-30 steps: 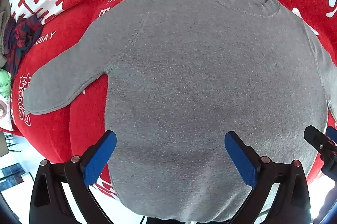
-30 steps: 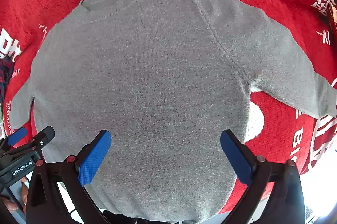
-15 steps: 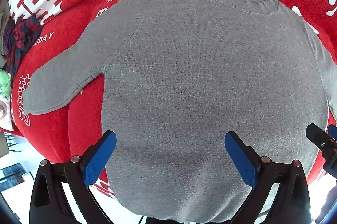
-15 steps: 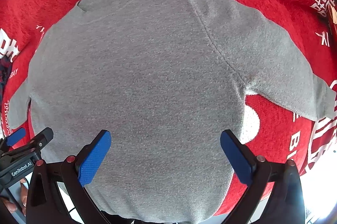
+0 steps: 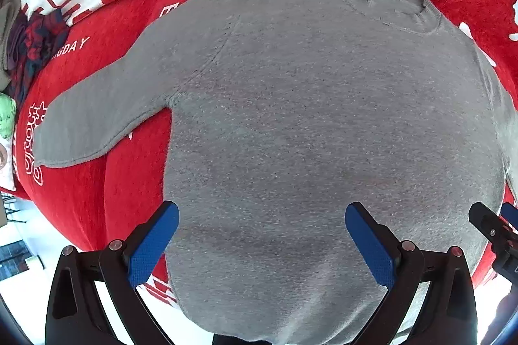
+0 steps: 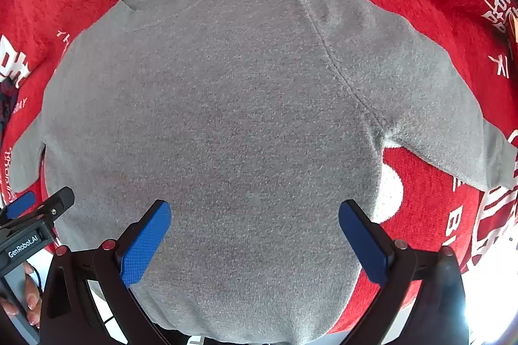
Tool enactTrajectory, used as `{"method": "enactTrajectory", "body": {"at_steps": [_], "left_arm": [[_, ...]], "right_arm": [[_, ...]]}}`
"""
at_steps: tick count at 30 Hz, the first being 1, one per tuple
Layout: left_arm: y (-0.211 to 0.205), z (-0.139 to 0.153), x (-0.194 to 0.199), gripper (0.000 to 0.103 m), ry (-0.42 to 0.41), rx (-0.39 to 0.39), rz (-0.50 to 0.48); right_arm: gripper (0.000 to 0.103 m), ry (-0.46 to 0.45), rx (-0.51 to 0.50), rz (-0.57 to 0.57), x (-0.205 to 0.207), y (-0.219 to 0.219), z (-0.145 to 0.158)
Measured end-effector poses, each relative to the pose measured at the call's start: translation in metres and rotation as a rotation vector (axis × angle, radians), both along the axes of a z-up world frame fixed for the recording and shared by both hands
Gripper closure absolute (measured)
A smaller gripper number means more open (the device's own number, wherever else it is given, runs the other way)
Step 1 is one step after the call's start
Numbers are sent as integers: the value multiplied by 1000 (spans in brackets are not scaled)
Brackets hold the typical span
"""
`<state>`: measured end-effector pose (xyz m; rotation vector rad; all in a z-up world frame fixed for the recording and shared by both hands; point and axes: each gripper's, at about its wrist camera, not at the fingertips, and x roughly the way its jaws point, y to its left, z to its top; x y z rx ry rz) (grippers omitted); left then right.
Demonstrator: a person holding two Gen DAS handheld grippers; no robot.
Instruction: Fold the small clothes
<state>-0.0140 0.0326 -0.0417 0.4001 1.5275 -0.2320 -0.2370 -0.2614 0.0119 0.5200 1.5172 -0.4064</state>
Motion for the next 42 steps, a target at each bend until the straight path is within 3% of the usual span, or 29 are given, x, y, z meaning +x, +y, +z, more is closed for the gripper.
{"method": "enactTrajectory", "body": {"at_steps": [17, 32, 34, 42], "left_arm": [[37, -4, 22, 0, 22, -58, -26], [120, -15, 68, 0, 19, -117, 91], [141, -17, 79, 0, 17, -165, 147], [250, -44, 111, 0, -10, -499, 473]], "right_arm": [[0, 22, -57, -15, 17, 41, 9], [0, 0, -27, 90, 75, 120, 7], [0, -2, -21, 110, 83, 131, 6], [0, -5, 4, 192, 107, 176, -3]]}}
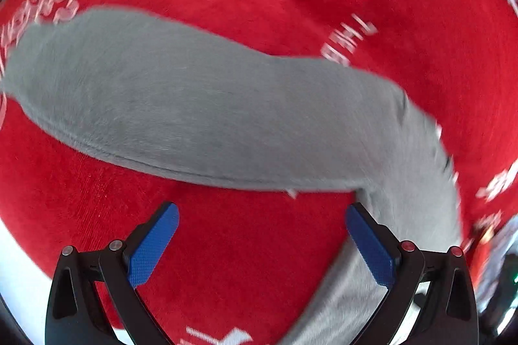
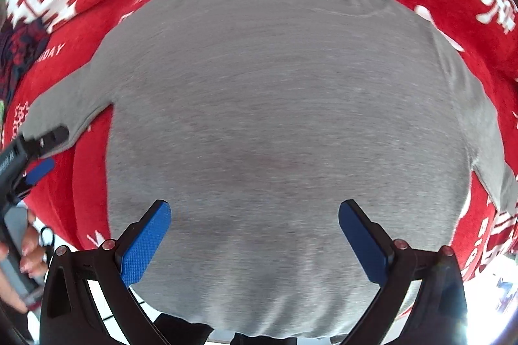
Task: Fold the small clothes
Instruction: 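Move the left tool to the sweater sleeve cuff and close on it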
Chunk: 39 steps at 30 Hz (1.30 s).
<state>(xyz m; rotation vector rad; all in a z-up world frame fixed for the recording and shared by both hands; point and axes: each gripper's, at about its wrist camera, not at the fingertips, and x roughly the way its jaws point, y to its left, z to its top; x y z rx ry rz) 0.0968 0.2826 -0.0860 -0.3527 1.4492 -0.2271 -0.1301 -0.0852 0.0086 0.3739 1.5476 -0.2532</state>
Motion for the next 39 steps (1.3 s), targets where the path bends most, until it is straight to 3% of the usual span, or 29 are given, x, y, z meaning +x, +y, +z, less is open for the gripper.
{"method": "enactTrajectory", "body": {"at_steps": [4, 6, 12, 14, 17, 22, 25, 27, 28, 29, 30, 31, 35, 39], "left_arm": [[10, -19, -5, 0, 40, -212, 98], [2, -29, 1, 0, 41, -270, 115], [0, -33, 22, 0, -28, -294, 202], [10, -22, 27, 0, -80, -270, 240], [34, -7, 29, 0, -167, -171, 290], [85, -3, 30, 0, -197, -44, 398], [101, -5, 32, 15, -216, -31, 422], [107, -2, 34, 31, -213, 11, 417], [106, -3, 36, 50, -209, 45, 411], [107, -3, 37, 77, -206, 77, 402], [104, -6, 42, 91, -203, 76, 388], [105, -9, 43, 97, -200, 36, 371], [105, 10, 32, 97, -258, -9, 307], [72, 47, 32, 97, -353, -41, 163]], "right_arm": [[0, 12, 10, 34, 9, 20, -9], [0, 18, 10, 46, 13, 26, -13], [0, 30, 3, 68, 19, 41, -18], [0, 31, 3, 75, 20, 45, -18], [0, 28, 6, 82, 22, 53, -17], [0, 18, 12, 87, 29, 65, -19], [0, 13, 15, 90, 33, 69, -20], [0, 8, 17, 91, 32, 71, -20], [0, 7, 19, 90, 30, 68, -19], [0, 7, 22, 87, 28, 66, -18], [0, 5, 25, 81, 28, 67, -18], [0, 3, 28, 77, 26, 66, -17], [0, -13, 35, 64, 20, 62, -11], [0, -36, 49, 21, 9, 49, 0]]}}
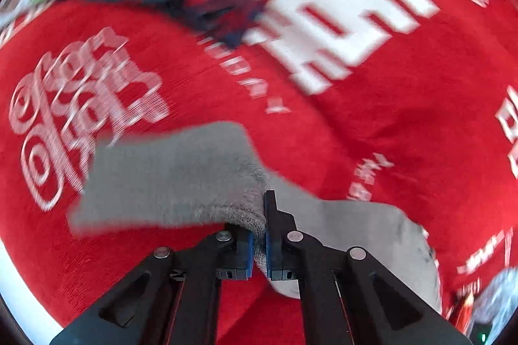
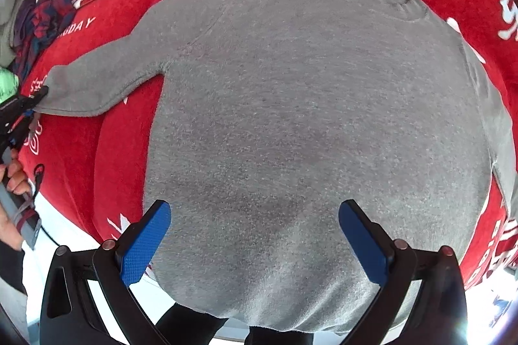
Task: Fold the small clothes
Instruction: 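Move the left tool to the sweater sleeve cuff and close on it, then lift the held sleeve with the left tool across the sweater body, release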
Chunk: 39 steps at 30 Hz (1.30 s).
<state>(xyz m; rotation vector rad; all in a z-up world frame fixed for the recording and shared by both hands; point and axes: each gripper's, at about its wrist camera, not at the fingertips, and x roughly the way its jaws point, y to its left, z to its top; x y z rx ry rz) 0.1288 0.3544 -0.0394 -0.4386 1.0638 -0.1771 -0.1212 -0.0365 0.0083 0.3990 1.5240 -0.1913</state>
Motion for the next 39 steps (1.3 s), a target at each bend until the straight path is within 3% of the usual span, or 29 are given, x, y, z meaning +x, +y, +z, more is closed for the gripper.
{"method": "enactTrajectory", "body": {"at_steps": [7, 12, 17, 22, 23, 24, 26, 27, 30, 34, 37, 39], "left_arm": [[-123, 75, -2, 97, -174, -76, -312], [-242, 98, -24, 97, -212, -130, -531], [-356, 75, -66, 97, -155, -120, -700], [-430, 21, -102, 97, -75, 45, -809], [-438, 7, -107, 92, -46, 94, -820], [-441, -3, -111, 84, -22, 130, -826], [-438, -16, -114, 32, 7, 181, -809], [-434, -17, -117, 25, 1, 205, -785], [-424, -5, -117, 24, -8, 237, -778], [-379, 26, -107, 24, -35, 242, -760], [-341, 45, -87, 24, -89, 306, -690], [-317, 45, -68, 24, -102, 381, -616]], "right_arm": [[0, -58, 28, -112, -27, -39, 17], [0, -90, 15, -192, -49, -86, 25], [0, -94, 9, -302, -79, -145, 21], [0, -52, 5, -382, -115, -192, -2], [0, -42, 9, -398, -122, -200, -7], [0, -36, 13, -409, -126, -206, -11], [0, -31, 23, -436, -136, -219, -18], [0, -37, 33, -445, -139, -223, -21], [0, -78, 77, -457, -141, -232, -22], [0, -159, 92, -407, -122, -228, -9], [0, -177, 48, -295, -90, -212, 5], [0, -208, -41, -177, -62, -197, 18]]}}
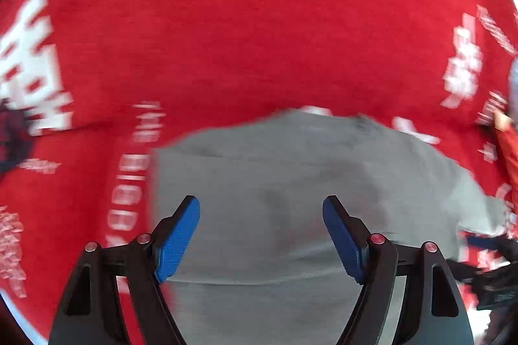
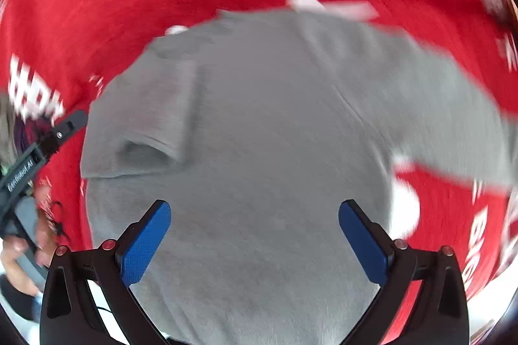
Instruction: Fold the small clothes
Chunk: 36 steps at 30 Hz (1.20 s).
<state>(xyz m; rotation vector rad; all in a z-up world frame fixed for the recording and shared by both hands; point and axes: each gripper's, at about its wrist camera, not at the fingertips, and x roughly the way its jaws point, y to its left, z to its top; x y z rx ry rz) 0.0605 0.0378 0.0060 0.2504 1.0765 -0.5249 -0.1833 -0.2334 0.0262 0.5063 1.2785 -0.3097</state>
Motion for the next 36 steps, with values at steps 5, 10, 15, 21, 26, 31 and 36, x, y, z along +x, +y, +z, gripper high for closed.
{"method": "enactTrajectory", "body": {"at_steps": [5, 10, 15, 21, 26, 31, 36], "left_arm": [[42, -35, 46, 24, 24, 153, 127], [50, -67, 73, 24, 118, 166, 161], [48, -82, 78, 24, 135, 177, 163], [50, -93, 90, 24, 249, 110, 175], [38, -94, 90, 69, 286, 45, 134], [34, -74, 82, 93, 210, 36, 160], [44, -82, 81, 93, 191, 66, 154]], "right_arm": [[0, 21, -333, 383, 79, 66, -2], [4, 150, -578, 634, 115, 103, -51], [81, 55, -357, 423, 121, 49, -36], [26, -131, 125, -253, 48, -85, -41], [20, -210, 366, -516, -1, -123, -63], [96, -171, 338, -530, 5, -125, -53], [96, -247, 205, -361, 28, -125, -26]]}}
